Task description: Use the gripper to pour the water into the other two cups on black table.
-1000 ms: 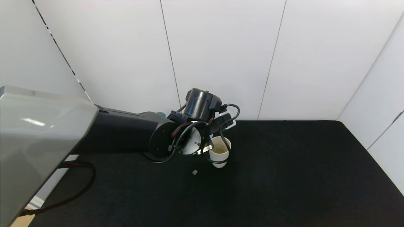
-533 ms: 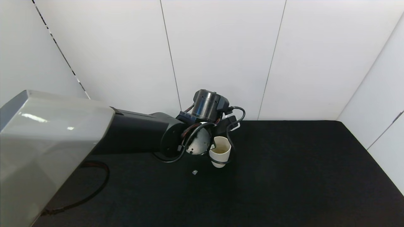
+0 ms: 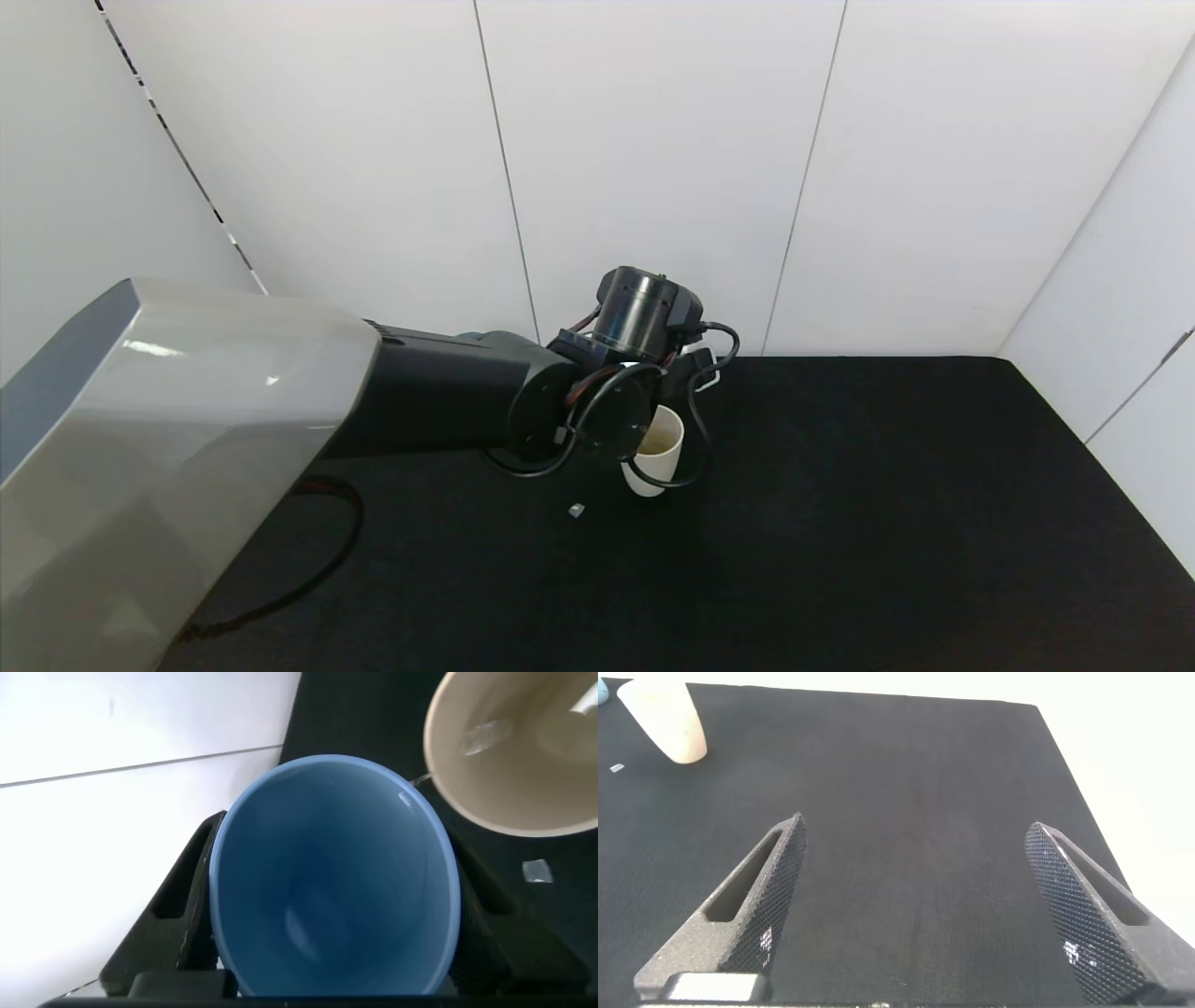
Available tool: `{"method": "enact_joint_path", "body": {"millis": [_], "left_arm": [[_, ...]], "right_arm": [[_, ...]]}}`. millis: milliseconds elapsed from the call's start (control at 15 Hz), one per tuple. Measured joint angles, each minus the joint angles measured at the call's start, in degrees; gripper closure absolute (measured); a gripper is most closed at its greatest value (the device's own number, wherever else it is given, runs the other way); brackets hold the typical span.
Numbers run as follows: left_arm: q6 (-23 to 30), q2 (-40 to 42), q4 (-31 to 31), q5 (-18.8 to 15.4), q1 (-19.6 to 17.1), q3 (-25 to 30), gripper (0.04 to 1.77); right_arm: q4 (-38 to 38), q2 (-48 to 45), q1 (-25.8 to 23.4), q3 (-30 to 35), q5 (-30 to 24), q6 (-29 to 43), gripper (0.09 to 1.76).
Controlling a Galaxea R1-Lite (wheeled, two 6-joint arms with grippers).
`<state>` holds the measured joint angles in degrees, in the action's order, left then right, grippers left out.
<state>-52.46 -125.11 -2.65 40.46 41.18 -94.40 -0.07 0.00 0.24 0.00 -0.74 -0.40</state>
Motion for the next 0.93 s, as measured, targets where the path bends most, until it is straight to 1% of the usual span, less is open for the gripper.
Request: {"method": "enact_joint_path", "body": {"millis": [133, 667, 800, 933], "left_arm": [[-1.45, -0.52, 0.0, 1.65, 0.18, -0.94, 0.52], [-6.08, -1.77, -0.05, 4.33, 1.76, -2.28, 0.52], [-7.91, -2.01, -0.05, 5.9, 2.04, -2.34, 0.52], [-9.2, -2.21, -0.05, 6.69, 2.32, -2.36, 0.52]], "right_arm": [[0.0, 0.0, 0.0, 0.0, -0.02, -0.01, 0.14], [0.0, 0.0, 0.0, 0.0, -0.02, -0.01, 0.14], [0.0, 0.0, 0.0, 0.0, 0.0, -0.01, 0.14], [0.0, 0.0, 0.0, 0.0, -0.02, -0.01, 0.14]]}}
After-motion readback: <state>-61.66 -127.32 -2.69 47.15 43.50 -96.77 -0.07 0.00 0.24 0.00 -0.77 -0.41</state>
